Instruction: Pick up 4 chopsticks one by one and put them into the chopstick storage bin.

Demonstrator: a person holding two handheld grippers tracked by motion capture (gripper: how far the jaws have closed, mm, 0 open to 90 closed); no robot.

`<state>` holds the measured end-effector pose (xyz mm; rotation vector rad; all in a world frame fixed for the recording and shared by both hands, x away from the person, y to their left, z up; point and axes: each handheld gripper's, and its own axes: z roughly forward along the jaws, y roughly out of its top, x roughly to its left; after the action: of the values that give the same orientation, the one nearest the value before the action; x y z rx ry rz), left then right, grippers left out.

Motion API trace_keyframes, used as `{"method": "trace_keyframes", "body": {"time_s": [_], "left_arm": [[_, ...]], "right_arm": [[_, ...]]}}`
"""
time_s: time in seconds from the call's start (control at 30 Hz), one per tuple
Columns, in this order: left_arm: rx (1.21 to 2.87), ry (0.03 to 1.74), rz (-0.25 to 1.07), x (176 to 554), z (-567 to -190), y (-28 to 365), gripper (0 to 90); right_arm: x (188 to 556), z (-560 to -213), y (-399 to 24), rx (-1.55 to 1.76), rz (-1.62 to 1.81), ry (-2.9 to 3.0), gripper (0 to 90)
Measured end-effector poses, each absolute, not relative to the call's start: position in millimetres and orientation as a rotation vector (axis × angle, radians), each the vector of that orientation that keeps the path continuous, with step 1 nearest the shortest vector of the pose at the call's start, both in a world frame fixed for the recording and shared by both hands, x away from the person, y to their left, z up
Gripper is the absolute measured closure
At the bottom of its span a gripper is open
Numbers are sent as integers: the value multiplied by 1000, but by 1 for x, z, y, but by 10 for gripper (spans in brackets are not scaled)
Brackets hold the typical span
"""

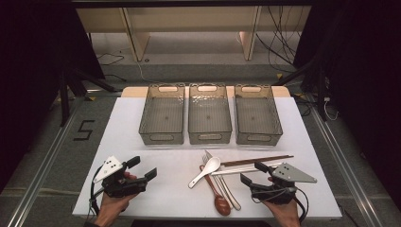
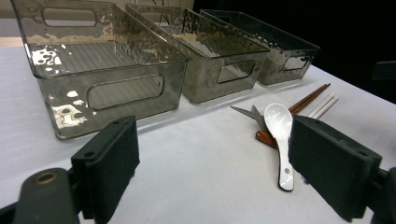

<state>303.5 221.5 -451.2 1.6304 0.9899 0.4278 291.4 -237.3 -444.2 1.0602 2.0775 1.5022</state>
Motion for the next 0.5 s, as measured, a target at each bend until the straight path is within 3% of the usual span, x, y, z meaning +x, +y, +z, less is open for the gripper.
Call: {"method": "trace_keyframes", "body": {"time_s": [0.5], "left_arm": [[1632,990,426,305,-451,221,159]], "right_arm": [[302,-435,-238,1002,1399,2216,309]]}}
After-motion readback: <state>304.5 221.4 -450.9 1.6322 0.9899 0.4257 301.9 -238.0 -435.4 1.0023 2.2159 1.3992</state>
